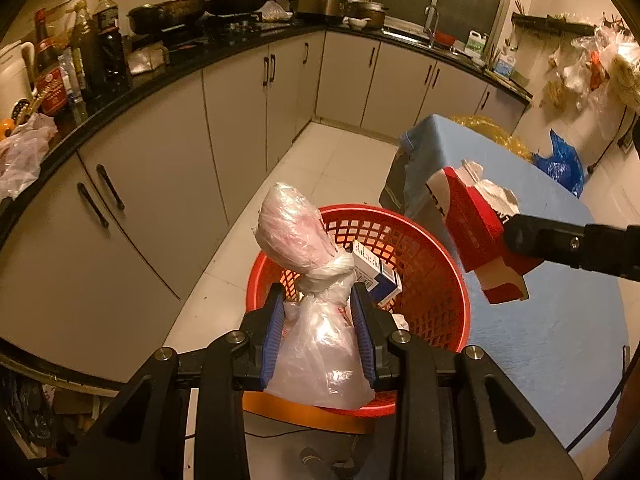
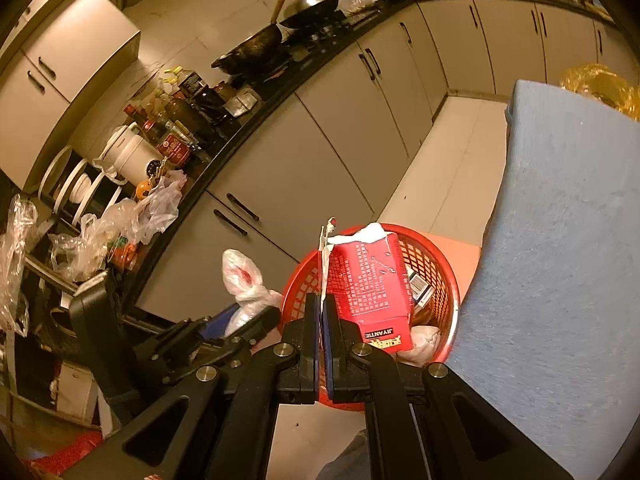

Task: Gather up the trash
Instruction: 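Carry the clear bag and red wrapper over the red wastebasket, then open both tools to drop the bag and wrapper into the wastebasket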

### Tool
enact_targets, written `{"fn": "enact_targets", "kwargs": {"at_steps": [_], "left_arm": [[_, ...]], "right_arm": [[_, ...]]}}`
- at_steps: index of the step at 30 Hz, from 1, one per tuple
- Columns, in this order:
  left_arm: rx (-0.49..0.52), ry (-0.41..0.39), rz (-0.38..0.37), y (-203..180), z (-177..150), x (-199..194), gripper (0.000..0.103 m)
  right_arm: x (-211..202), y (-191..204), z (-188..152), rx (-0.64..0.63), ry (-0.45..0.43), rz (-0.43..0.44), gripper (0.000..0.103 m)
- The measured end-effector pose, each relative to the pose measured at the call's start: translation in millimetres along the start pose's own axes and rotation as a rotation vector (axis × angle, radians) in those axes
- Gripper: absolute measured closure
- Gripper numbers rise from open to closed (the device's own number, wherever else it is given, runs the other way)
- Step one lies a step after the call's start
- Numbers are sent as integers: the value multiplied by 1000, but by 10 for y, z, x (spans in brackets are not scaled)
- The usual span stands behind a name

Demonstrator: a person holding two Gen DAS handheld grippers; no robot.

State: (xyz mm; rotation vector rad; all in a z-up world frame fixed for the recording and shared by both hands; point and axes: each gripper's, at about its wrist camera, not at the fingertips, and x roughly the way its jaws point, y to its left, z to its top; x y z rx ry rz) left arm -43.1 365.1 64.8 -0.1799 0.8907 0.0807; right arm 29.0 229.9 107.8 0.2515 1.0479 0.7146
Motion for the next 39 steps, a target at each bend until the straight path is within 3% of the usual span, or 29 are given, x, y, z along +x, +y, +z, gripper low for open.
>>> {"fn": "enact_targets", "kwargs": {"at_steps": [17, 39], "left_arm": [[34, 72, -1, -94, -81, 419, 71], [73, 112, 3, -185, -93, 639, 71]], "right_arm": [[384, -395, -43, 129, 86, 41, 101], [486, -700, -140, 224, 109, 33, 101]]}}
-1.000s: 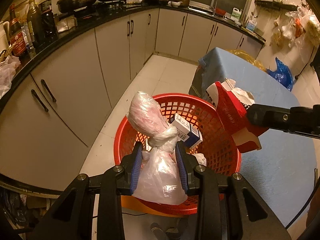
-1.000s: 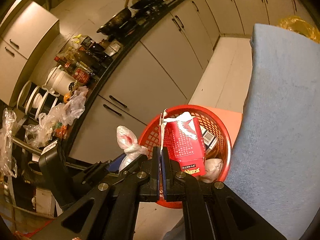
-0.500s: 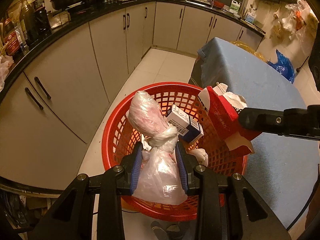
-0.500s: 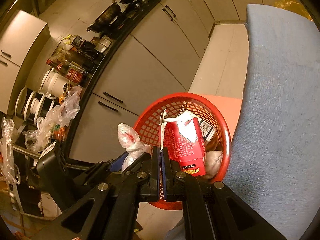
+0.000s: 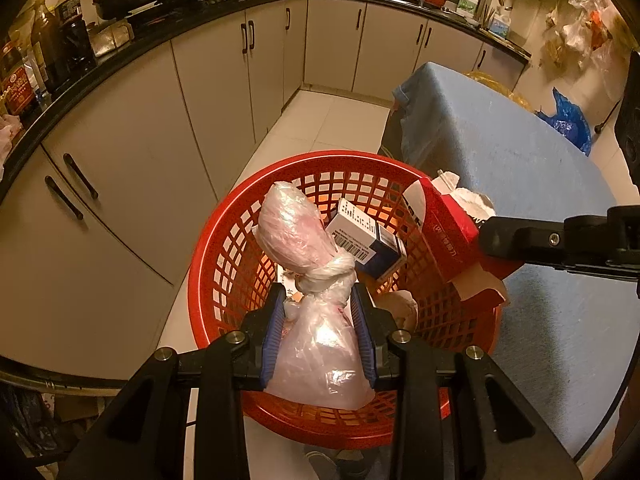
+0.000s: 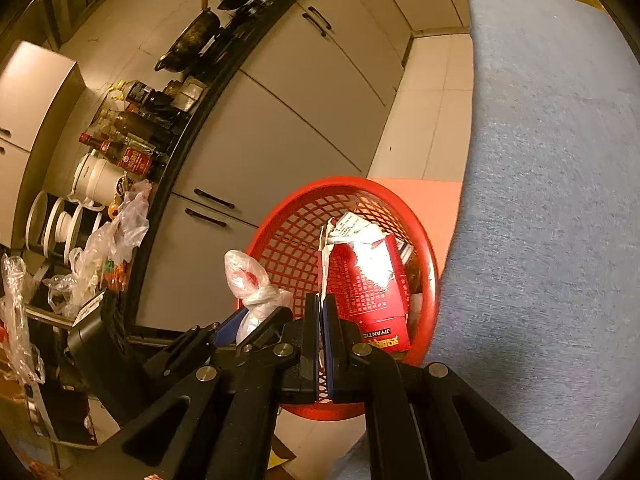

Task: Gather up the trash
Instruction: 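Open both tools to drop the bag and wrapper into the wastebasket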

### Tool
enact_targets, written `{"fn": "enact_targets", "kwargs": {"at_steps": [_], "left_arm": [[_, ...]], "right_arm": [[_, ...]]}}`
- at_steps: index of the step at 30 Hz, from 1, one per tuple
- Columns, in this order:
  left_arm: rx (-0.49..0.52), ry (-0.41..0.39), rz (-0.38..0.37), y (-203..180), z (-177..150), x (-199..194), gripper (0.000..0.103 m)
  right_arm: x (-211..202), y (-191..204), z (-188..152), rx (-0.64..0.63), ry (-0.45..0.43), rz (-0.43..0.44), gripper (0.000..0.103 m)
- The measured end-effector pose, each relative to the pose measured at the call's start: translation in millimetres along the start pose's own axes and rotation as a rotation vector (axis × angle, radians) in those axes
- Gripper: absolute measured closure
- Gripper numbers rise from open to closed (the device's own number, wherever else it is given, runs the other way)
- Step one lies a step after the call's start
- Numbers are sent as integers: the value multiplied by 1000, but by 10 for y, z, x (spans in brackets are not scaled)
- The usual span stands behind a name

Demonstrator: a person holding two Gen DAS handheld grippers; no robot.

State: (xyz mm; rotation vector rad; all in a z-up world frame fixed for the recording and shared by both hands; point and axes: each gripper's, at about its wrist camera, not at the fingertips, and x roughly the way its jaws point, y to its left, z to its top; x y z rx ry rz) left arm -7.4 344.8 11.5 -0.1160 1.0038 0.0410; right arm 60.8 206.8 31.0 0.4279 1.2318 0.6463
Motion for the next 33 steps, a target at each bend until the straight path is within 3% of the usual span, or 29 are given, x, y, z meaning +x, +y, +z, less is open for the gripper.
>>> {"fn": "enact_targets", "kwargs": {"at_steps": [33], "left_arm": [[12, 24, -27, 2, -60, 162, 71]], "right_arm": [[57, -92, 0, 9, -3, -35, 100]]}}
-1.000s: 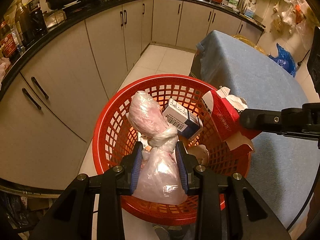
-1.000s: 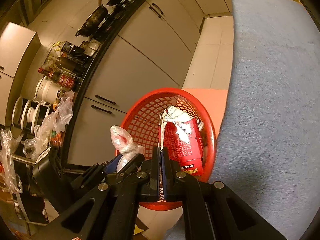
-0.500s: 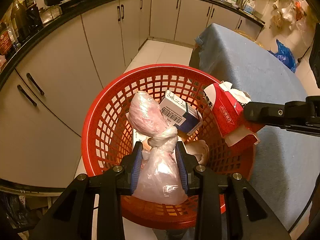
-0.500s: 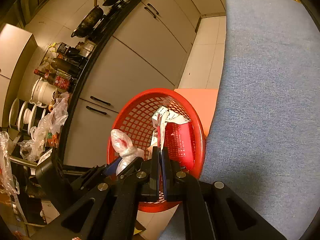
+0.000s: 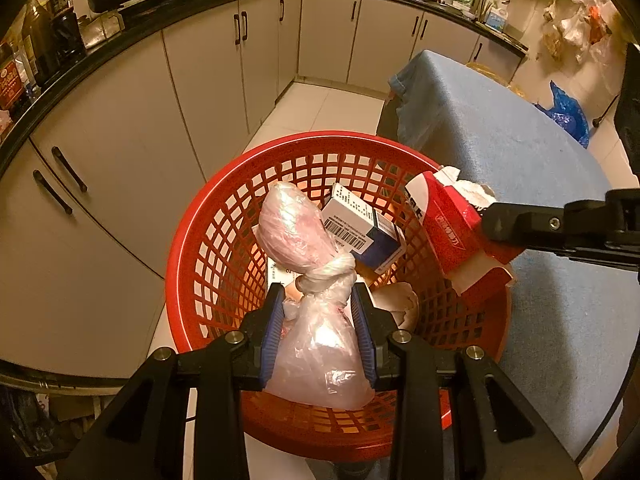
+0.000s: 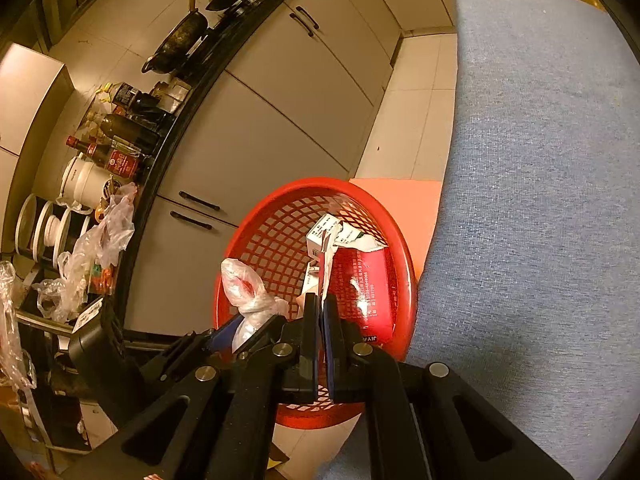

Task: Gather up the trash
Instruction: 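Open both tools to drop the bag and wrapper into the wastebasket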

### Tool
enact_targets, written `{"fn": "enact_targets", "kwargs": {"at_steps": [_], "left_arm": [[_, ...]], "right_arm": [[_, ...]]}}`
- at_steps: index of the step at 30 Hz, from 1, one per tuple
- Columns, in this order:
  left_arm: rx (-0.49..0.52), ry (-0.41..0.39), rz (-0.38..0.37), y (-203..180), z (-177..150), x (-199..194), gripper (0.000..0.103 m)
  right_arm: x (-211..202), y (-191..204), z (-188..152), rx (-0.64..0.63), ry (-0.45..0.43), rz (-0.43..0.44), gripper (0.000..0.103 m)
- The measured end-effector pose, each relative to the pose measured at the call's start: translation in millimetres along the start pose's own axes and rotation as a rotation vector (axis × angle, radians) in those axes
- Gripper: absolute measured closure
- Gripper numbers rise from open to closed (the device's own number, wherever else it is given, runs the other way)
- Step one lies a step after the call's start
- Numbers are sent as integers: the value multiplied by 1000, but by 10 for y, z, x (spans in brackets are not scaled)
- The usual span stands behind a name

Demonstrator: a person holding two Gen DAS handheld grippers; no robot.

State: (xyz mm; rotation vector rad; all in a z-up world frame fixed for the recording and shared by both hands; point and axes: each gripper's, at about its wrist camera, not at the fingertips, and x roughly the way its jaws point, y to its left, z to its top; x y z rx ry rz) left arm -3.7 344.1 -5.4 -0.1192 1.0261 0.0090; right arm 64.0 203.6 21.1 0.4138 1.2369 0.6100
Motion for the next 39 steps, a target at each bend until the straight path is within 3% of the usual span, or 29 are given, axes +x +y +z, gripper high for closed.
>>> {"fn": "enact_targets", "kwargs": {"at_steps": [23, 28, 34, 39], "left_arm": [[6, -3, -32, 79, 3, -29, 67], [6, -14, -33, 75, 6, -55, 60], [5, -27, -32, 62, 17, -99, 47], [-3, -27, -23, 51, 29, -100, 41]], "right_arm": [[95, 24, 37, 24, 8, -1, 97], [64, 14, 36, 31, 0, 2, 82], [-6, 19, 46, 25, -14, 1, 80], [-87, 7, 43, 15, -34, -17, 61]]}}
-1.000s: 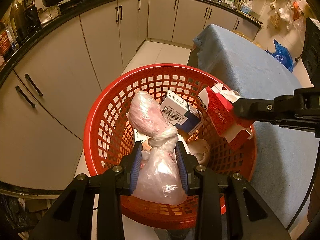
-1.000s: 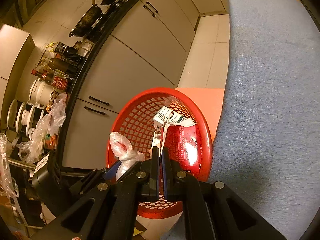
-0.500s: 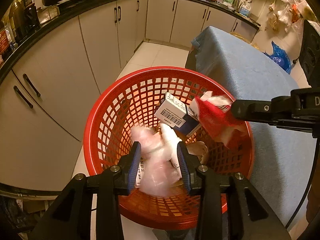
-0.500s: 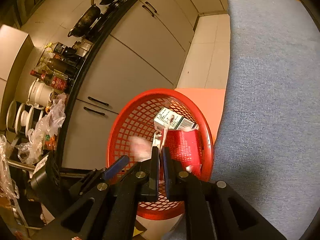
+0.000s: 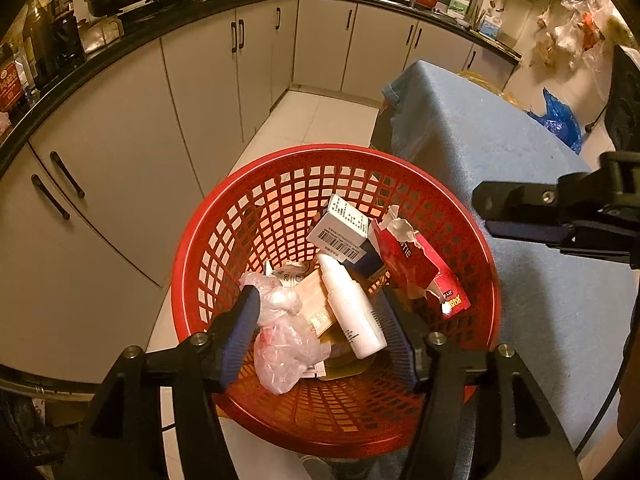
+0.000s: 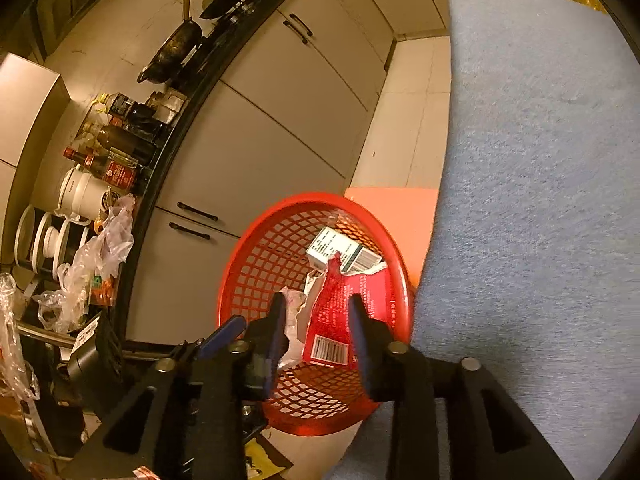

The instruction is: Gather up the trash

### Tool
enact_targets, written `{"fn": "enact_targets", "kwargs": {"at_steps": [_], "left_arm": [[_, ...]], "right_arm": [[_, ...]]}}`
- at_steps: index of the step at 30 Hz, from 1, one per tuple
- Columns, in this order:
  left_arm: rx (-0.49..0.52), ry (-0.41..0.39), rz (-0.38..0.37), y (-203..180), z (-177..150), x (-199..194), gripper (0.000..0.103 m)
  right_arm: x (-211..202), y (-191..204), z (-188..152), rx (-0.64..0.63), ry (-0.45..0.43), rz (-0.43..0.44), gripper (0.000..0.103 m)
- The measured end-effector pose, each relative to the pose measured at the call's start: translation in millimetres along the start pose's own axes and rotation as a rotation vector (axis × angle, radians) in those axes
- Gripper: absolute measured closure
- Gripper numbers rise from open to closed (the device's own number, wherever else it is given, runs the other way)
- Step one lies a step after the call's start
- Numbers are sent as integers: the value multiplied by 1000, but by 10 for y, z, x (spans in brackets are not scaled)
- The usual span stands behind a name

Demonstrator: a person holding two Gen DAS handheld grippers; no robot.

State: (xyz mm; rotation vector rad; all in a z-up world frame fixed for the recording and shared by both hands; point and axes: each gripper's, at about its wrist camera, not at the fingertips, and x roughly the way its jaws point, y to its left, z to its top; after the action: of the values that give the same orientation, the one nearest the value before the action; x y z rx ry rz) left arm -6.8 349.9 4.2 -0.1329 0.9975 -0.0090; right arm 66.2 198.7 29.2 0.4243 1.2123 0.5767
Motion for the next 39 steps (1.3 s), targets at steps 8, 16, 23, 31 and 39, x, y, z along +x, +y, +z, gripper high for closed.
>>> {"fn": "enact_targets", "kwargs": {"at_steps": [8, 16, 23, 31, 39], "left_arm": [[-24, -9, 49, 14, 22, -23, 24], [-74, -23, 106, 81, 8, -53, 19], [-100, -20, 144, 117, -10, -74, 16], [-83, 23, 211, 107, -40, -134, 16], [-105, 7, 213, 106, -66, -266, 16]], "right_arm": [[-154, 17, -18, -52, -40, -58, 33], [-276, 12, -53, -106, -74, -151, 19], [-326, 45, -97, -157, -78, -199, 14], [-354, 93, -151, -219, -82, -250, 11], [-395, 140, -206, -267, -84, -283, 10]]}}
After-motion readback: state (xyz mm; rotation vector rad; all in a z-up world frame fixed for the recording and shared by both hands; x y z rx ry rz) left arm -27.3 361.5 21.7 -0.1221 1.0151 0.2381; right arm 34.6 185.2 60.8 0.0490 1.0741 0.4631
